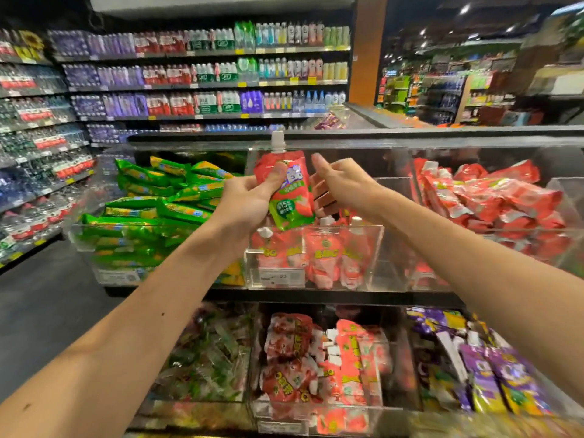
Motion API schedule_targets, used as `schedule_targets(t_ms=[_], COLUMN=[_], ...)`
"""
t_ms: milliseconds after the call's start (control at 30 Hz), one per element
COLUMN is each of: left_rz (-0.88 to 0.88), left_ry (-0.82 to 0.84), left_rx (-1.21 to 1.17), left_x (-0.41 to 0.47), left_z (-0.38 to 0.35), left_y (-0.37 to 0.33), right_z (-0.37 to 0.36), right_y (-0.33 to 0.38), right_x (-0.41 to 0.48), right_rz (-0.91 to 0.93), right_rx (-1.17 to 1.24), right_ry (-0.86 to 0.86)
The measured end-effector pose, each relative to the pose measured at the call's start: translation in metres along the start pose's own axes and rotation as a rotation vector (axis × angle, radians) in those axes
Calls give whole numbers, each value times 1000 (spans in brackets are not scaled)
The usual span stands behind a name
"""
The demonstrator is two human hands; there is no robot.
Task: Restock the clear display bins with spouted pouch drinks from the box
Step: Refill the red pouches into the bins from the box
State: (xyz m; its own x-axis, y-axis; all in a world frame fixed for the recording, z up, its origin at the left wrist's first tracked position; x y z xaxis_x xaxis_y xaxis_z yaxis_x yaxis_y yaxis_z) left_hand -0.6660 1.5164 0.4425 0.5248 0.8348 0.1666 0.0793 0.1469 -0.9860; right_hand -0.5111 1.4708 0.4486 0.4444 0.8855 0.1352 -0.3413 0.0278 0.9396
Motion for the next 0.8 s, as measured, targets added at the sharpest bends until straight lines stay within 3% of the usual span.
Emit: schedule_targets(t_ms=[133, 333, 567, 800], left_rz=[-47, -157, -82, -384], left_ry=[91, 325, 577, 429], left_rx=[-79, -3, -29, 195], left_x=[-4, -34, -75, -77], left_z=[-55, -183, -312, -438], left_y=[2, 4, 13, -23], right_z=[33, 139, 266, 397], right_y=[7, -30, -79, -92], right_x=[-77, -144, -198, -215], right_rz=[53, 166, 133, 253], right_rx=[-17, 22, 61, -50], right_ry=[101, -109, -240, -189])
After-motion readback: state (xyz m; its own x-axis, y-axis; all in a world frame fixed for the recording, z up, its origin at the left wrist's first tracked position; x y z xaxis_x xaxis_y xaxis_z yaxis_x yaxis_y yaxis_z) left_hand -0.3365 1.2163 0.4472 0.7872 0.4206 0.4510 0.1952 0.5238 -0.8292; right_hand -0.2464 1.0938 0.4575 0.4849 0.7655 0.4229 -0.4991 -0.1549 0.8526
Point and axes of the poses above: each hand's wrist, its own x-axis towards the middle knuckle, its own z-axis out of the back of the hand, y = z × x, the point moved 8 cm from there along x, towards the middle knuckle, and after that the axes turned 4 degrees about x, right-handed, at the moved point
